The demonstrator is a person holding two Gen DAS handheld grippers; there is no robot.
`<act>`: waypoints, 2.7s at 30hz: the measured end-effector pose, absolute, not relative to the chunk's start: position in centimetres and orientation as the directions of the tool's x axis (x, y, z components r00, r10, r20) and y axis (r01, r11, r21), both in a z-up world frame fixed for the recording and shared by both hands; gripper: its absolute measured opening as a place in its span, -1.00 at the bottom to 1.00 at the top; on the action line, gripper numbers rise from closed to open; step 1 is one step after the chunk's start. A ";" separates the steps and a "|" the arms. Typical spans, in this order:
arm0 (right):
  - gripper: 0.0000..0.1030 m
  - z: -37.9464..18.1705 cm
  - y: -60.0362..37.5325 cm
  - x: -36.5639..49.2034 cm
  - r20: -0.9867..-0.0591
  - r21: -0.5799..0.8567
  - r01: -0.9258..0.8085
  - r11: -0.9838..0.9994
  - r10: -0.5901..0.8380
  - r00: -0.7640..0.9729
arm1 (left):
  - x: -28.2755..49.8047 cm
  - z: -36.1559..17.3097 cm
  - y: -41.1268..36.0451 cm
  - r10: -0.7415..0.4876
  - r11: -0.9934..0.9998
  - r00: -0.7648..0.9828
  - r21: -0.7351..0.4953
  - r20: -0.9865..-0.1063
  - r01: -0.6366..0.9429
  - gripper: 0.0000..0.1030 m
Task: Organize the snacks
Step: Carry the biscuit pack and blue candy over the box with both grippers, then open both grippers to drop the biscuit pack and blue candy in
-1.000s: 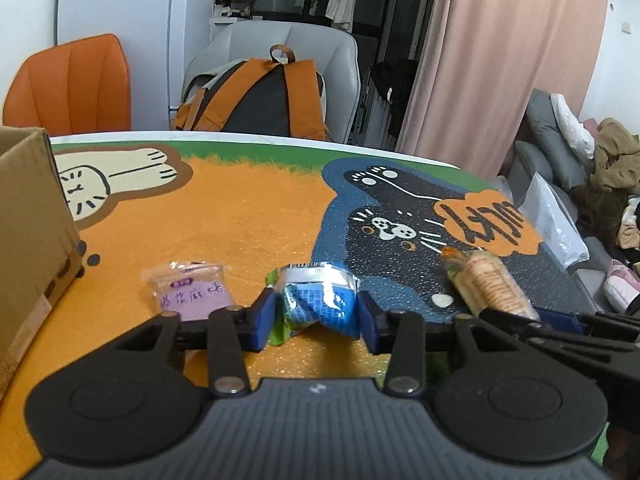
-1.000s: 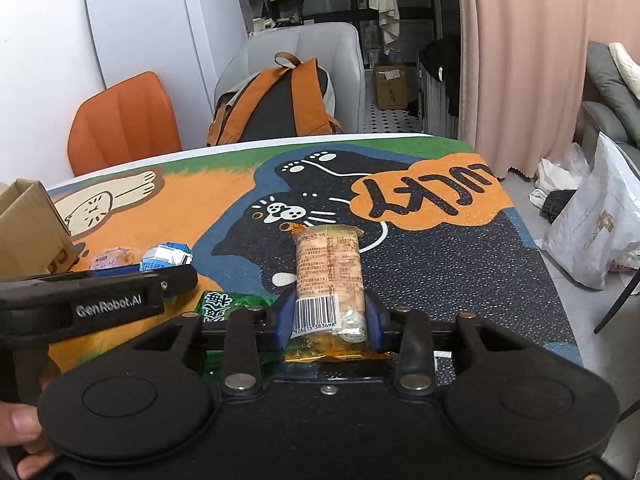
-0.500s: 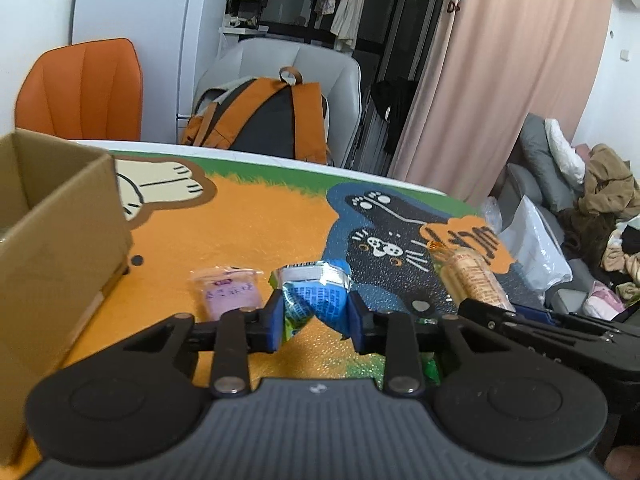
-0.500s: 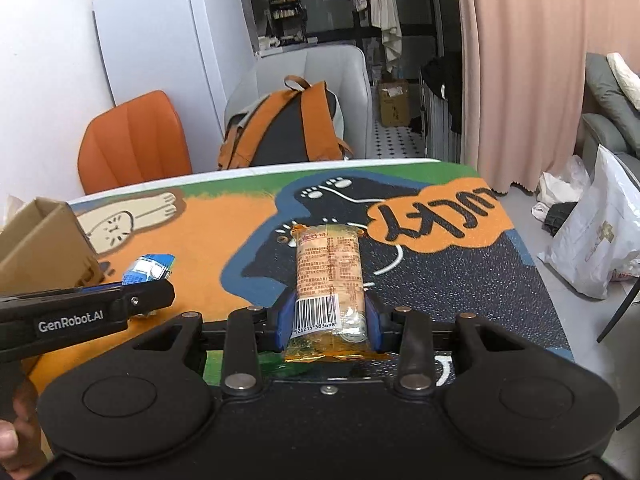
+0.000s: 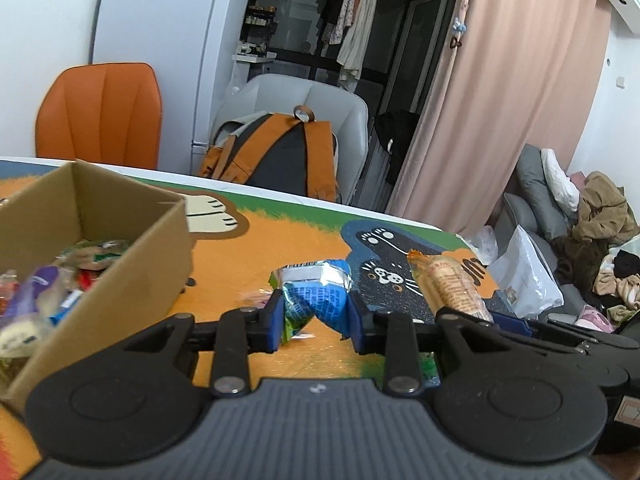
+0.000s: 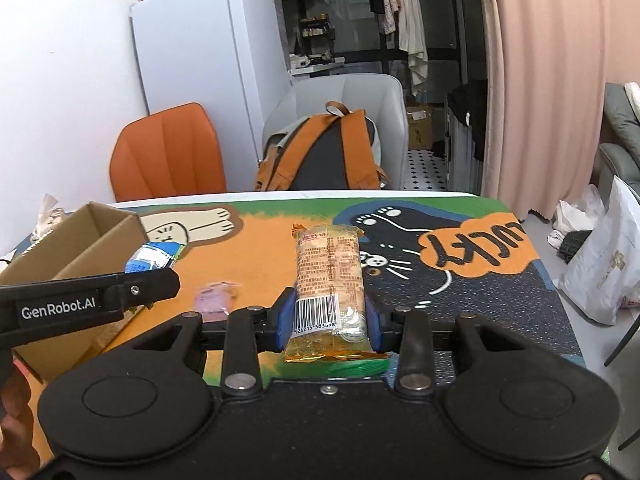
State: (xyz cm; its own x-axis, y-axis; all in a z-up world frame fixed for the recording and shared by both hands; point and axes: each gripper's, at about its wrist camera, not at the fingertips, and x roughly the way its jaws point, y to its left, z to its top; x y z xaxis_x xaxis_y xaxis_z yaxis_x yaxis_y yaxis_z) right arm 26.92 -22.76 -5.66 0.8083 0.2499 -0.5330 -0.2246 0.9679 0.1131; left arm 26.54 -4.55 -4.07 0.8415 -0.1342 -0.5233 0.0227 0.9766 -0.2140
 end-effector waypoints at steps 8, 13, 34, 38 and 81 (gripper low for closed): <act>-0.29 -4.6 -20.9 25.9 -0.520 0.106 -0.249 0.963 0.267 0.812 | 25.1 -2.9 -2.5 -0.109 0.976 0.855 -0.217 -0.507 -0.005 -0.39; -0.29 -3.8 -19.8 25.3 -0.505 0.103 -0.267 0.958 0.281 0.816 | 24.1 -2.2 -1.2 -0.096 0.975 0.863 -0.223 -0.496 -0.020 -0.40; -0.29 -1.0 -14.1 25.0 -0.442 0.068 -0.364 0.929 0.355 0.824 | 22.0 0.8 4.3 -0.005 0.969 0.894 -0.224 -0.449 -0.107 -0.39; -0.29 -0.6 -12.8 25.1 -0.435 0.053 -0.378 0.924 0.362 0.825 | 21.9 1.2 6.3 0.015 0.966 0.899 -0.226 -0.439 -0.126 -0.39; 0.08 -2.2 -3.1 28.6 -0.482 0.077 -0.497 0.864 0.468 0.740 | 24.8 -1.2 15.3 0.089 0.930 0.880 -0.276 -0.467 -0.241 -0.32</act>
